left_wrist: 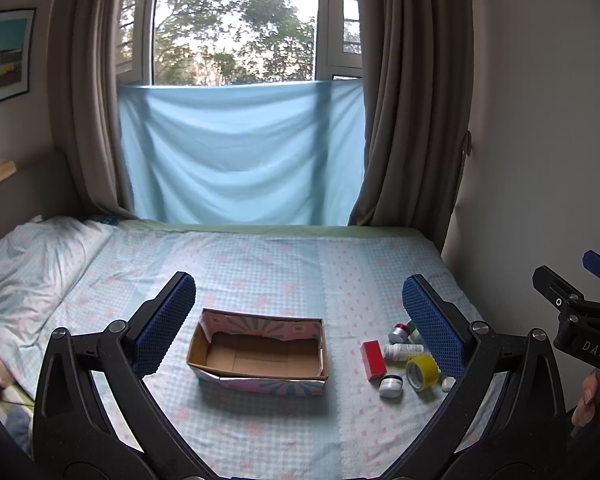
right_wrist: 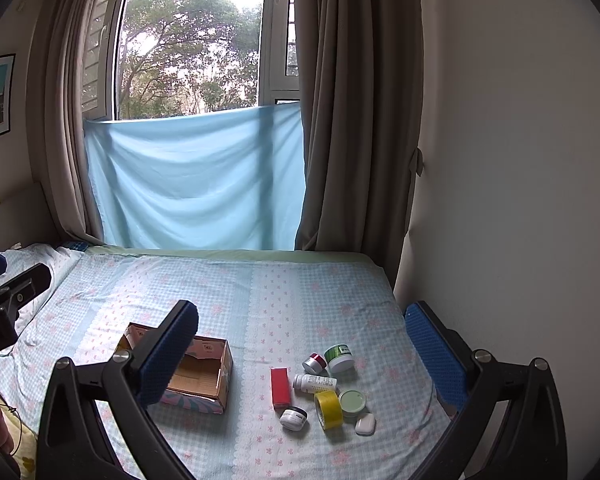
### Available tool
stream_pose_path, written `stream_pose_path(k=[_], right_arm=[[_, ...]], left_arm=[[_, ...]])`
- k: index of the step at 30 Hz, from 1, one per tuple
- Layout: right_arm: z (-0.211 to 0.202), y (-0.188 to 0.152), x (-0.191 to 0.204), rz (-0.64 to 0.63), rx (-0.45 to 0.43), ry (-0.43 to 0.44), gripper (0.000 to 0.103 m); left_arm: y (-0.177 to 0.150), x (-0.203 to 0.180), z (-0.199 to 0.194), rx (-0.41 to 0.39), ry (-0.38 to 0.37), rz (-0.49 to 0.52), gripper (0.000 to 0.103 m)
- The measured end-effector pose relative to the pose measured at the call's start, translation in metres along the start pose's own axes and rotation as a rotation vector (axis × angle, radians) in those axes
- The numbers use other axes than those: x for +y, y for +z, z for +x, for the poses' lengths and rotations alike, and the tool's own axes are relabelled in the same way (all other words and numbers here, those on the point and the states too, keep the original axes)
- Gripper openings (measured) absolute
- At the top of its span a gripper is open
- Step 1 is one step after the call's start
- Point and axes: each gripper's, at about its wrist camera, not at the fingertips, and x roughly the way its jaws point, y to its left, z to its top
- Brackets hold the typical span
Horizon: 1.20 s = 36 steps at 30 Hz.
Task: Organize rigid objects
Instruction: 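Grasp the red box with the left tool while the right tool grasps the yellow tape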
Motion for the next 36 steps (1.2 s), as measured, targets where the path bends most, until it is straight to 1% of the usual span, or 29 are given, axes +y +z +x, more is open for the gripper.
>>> stream_pose_path(k=[3, 7, 12, 16, 18, 23, 26, 30, 36], right_arm=[[0.004, 0.000, -0.004, 0.009, 0.007, -0.005, 0.103], [0.013, -0.001, -0.012, 0.013, 0.044, -0.019, 0.103], [0.037, -0.011, -0.029, 0.012, 0.121, -0.040, 0.103], [0.066, -0.030, -0.045, 0.000, 0.198, -0.054, 0.103], [0.082, -0.041, -0.053, -0.004, 0.243, -0.057, 0.103], [0.126, -0.071, -0.071, -0.025, 0.362, -0.061, 0.103], [0.155, -0.088, -0.081, -0.017, 0.427, -0.050, 0.103], [0.199, -0.116, -0.090, -0.030, 0.524, -0.035, 0.103], [0.260, -0.170, -0.095, -0.037, 0.662, -0.008, 0.103]], left_arm=[[0.001, -0.003, 0.008, 0.016, 0.001, -0.002, 0.102], [0.000, -0.013, 0.027, 0.066, -0.019, -0.006, 0.102], [-0.008, -0.037, 0.070, 0.167, -0.067, -0.002, 0.102], [-0.020, -0.063, 0.116, 0.260, -0.101, -0.004, 0.102], [-0.028, -0.077, 0.141, 0.321, -0.111, 0.004, 0.102], [-0.057, -0.107, 0.208, 0.467, -0.123, 0.036, 0.102], [-0.079, -0.122, 0.254, 0.561, -0.135, 0.028, 0.102], [-0.114, -0.141, 0.317, 0.699, -0.145, 0.010, 0.102], [-0.175, -0.168, 0.407, 0.895, -0.152, 0.045, 0.102]])
